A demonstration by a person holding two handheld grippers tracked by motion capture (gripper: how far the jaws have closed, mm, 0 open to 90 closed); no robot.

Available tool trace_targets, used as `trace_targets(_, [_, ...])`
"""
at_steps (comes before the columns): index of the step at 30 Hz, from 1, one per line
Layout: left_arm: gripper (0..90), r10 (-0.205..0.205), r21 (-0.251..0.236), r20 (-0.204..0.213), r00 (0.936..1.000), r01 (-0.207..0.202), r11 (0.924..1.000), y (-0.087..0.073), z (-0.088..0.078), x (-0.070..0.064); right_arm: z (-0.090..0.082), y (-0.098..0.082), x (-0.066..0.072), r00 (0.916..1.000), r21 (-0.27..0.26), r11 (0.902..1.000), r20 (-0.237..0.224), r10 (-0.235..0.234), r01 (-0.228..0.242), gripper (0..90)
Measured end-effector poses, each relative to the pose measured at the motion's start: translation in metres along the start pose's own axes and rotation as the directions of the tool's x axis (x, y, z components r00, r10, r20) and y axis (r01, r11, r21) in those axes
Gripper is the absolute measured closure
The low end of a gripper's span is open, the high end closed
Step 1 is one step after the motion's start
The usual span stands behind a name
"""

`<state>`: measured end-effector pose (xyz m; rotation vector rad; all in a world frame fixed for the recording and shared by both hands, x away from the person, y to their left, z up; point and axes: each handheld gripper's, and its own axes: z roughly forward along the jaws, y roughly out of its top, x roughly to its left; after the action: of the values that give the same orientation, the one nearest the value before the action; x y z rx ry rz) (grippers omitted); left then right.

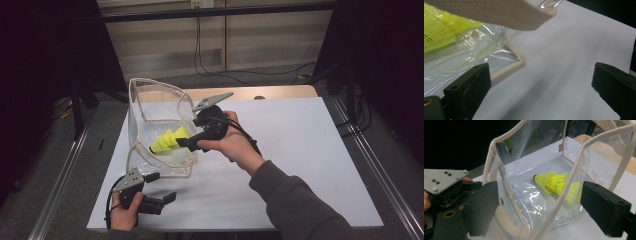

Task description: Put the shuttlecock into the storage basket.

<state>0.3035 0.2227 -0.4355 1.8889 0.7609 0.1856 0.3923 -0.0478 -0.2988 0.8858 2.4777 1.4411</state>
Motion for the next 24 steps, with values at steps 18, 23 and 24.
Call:
trace_targets(18, [2.3,0.006,0.006,0.001,1.0000,-0.006,1.0000,0.001,0.001,0.000,-0.027,-0.016,-0.015,0.9996,-0.038,0.9988,0.002,0.030,-0.030,10.6])
trace_targets(23, [2.3,0.013,0.006,0.004,0.9999,-0.013,0.9999,0.002,0.001,-0.001,-0.036,-0.023,-0.020,0.9993,-0.054,0.9980,0.011,0.034,-0.034,9.0])
trace_targets(24, [2.3,0.013,0.006,0.004,0.9999,-0.013,0.9999,0.002,0.001,-0.001,-0.039,-0.024,-0.021,0.9993,-0.057,0.9977,0.006,0.037,-0.036,8.4])
